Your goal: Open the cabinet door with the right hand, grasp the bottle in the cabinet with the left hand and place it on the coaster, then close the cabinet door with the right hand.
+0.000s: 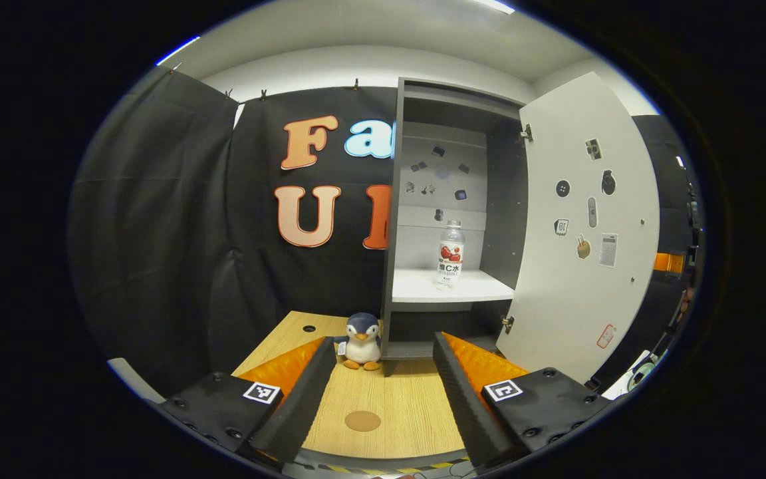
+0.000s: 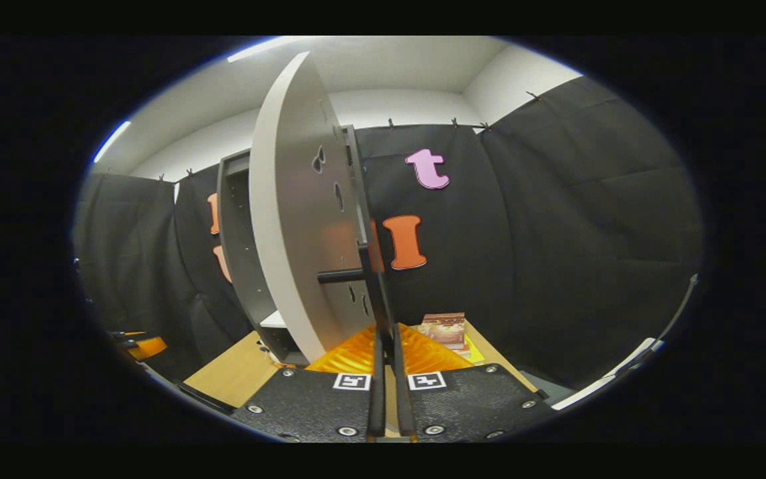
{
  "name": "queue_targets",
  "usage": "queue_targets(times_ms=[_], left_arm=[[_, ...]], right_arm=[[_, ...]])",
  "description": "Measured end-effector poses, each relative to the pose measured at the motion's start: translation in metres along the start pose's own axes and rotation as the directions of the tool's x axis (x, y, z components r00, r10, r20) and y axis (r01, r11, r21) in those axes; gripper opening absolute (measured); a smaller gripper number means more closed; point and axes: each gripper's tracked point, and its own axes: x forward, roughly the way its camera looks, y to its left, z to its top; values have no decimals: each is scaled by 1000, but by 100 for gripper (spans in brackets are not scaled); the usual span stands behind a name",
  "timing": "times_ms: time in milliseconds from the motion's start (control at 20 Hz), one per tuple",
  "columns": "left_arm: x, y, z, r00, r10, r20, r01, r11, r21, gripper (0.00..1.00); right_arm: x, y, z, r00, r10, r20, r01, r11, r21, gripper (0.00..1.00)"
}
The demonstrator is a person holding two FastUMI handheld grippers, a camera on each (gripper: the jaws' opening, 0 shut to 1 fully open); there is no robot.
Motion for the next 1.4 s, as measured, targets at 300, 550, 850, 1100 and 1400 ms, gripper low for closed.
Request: queue_targets(times_ms=[300,550,850,1100,1400], left_arm=[[2,-7,6,1000,-5,15,5,1000,21,96],[35,-25,11,997,-67,25,66,997,32,96],[110,-56,35,981,-174,90,169,984,61,96],[181,-99,45,952,-288,104,281,957,73,96],[257,-137,57,924,-358,132,352,934,68,96]], right_arm=[[-10,1,5,999,-24,36,25,1000,-13,6],[-50,19,21,993,-44,107,48,998,-34,5],[-79,72,24,981,-83,174,88,996,-21,0],[-67,117,13,979,-105,176,115,992,-51,0],[-22,132,-13,977,-175,124,179,983,-27,7]])
